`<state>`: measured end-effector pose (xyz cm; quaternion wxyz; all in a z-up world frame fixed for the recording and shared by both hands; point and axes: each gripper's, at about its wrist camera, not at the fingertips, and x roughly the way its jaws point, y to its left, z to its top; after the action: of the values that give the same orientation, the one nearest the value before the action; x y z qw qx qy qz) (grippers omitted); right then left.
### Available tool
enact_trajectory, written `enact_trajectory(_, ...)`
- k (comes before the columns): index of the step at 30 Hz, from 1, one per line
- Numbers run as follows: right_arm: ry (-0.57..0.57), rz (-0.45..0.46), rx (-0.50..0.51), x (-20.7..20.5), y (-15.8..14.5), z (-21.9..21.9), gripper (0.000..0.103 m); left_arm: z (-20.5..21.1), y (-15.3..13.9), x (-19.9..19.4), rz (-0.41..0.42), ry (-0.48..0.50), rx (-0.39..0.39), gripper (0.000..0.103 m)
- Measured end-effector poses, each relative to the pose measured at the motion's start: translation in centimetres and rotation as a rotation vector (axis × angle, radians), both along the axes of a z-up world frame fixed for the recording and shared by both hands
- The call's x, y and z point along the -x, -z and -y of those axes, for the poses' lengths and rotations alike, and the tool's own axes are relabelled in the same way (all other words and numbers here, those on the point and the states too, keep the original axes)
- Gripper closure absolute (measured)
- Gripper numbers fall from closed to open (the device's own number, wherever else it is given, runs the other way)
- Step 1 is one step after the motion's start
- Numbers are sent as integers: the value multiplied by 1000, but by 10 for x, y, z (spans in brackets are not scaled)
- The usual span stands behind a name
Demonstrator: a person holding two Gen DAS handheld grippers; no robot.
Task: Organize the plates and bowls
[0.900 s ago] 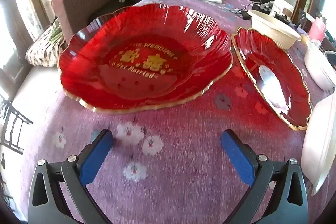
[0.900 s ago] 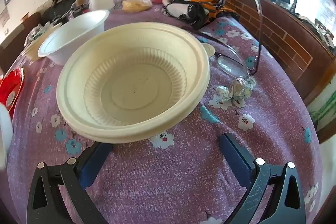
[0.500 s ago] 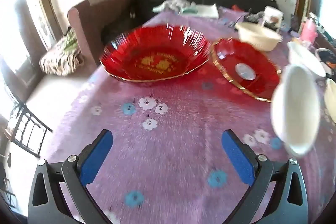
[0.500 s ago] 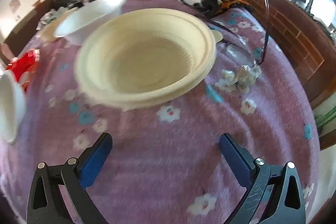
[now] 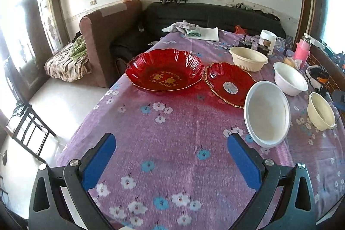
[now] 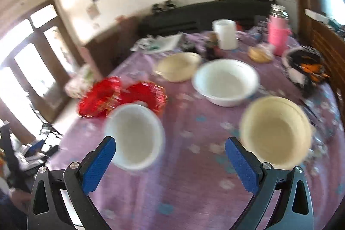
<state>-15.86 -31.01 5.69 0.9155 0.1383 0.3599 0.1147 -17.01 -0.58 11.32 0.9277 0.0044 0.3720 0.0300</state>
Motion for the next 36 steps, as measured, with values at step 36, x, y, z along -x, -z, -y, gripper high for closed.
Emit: enact_trajectory(36,-267,-81,53,-42,-38,-121,0,-82,-7,-3,-74,3,88,0)
